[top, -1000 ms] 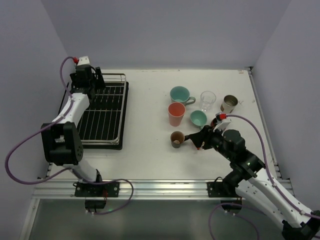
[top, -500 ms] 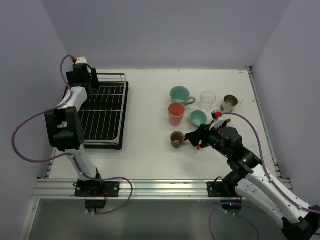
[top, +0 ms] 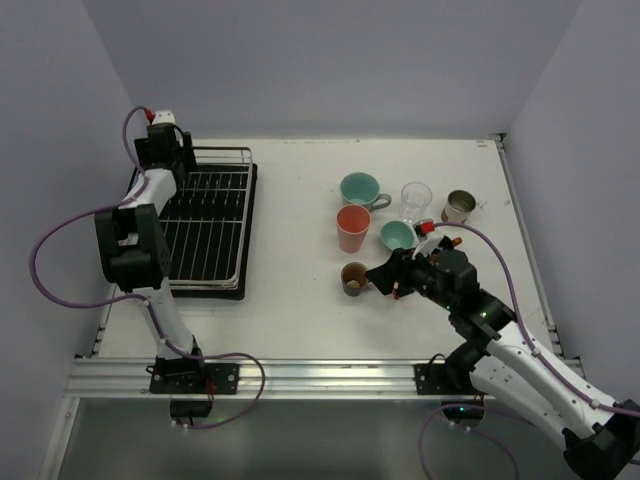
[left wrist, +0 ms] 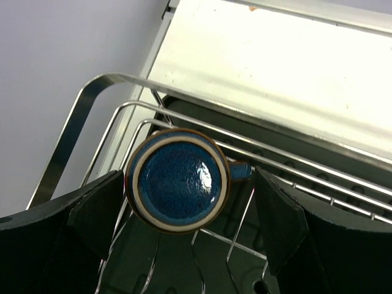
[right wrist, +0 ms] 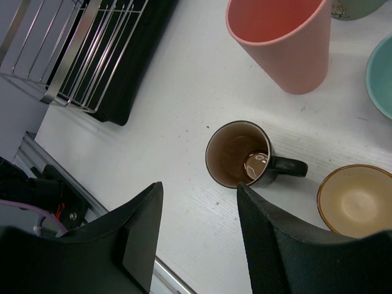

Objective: Unload the cups from the dish rack

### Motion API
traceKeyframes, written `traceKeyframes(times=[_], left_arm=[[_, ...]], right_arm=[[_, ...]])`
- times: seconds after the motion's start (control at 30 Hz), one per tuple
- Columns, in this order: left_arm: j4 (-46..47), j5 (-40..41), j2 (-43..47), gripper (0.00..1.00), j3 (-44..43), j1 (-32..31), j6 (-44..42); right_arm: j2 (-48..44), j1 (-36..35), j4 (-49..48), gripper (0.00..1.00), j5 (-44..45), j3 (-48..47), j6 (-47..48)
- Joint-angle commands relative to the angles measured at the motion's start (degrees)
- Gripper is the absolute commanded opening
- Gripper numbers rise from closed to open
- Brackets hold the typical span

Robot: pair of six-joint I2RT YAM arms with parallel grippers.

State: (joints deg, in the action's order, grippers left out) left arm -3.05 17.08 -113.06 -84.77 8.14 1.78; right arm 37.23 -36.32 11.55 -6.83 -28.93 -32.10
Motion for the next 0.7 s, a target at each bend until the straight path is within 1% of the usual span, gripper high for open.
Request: traceKeyframes(times=[0.0,0.03,0.13,0.17,0.23,0.27,0.33,0.43,0.47,0.57,0.67], left_arm=[[4.8,1.6,-1.2,0.91,-3.2,0.5,-1.4],[4.9,1.6,-1.3,0.91,-3.2,0.5,-1.4],[5.8,1.9,-1.4,0.83,-2.4,0.5,-1.4],[5.9,2.0,-1.0,0.74,-2.1,0.5,-1.4],[6.4,2.2,-0.7,0.66,-1.1,0.5,-1.4],[6.6,2.0,0.0,0.57,-0.6,0.5,-1.4],[7.2,2.0,0.6,0.51,0.8,0.5,-1.4],[7.2,1.8,1.9,0.37,1.8,0.5,-1.3],[7.3,1.5,2.7,0.3,2.0,0.5,-1.2],[7.3,0.6,4.8,0.21,2.5,0.5,-0.6],[7.1,0.5,5.9,0.14,2.7,0.5,-0.5]], right_arm=[[0.0,0.1,-1.3,0.55,-0.8,-2.7,0.6],[-0.2,0.1,-1.2,0.55,-0.7,-2.6,0.5],[-0.6,0.1,-0.8,0.55,-0.1,-2.4,0.5],[-0.8,0.1,-0.4,0.55,0.2,-2.4,0.5],[-1.2,0.1,0.0,0.55,0.8,-2.4,0.5],[-1.6,0.1,0.2,0.55,0.9,-2.4,0.5],[-2.3,0.1,0.8,0.55,0.9,-3.0,0.8],[-3.3,0.0,1.8,0.55,1.3,-3.7,1.2],[-3.7,0.1,2.0,0.55,1.4,-3.9,1.1],[-4.5,0.0,2.0,0.55,1.3,-4.0,1.1],[-4.7,0.0,1.1,0.55,-0.1,-3.9,0.5]])
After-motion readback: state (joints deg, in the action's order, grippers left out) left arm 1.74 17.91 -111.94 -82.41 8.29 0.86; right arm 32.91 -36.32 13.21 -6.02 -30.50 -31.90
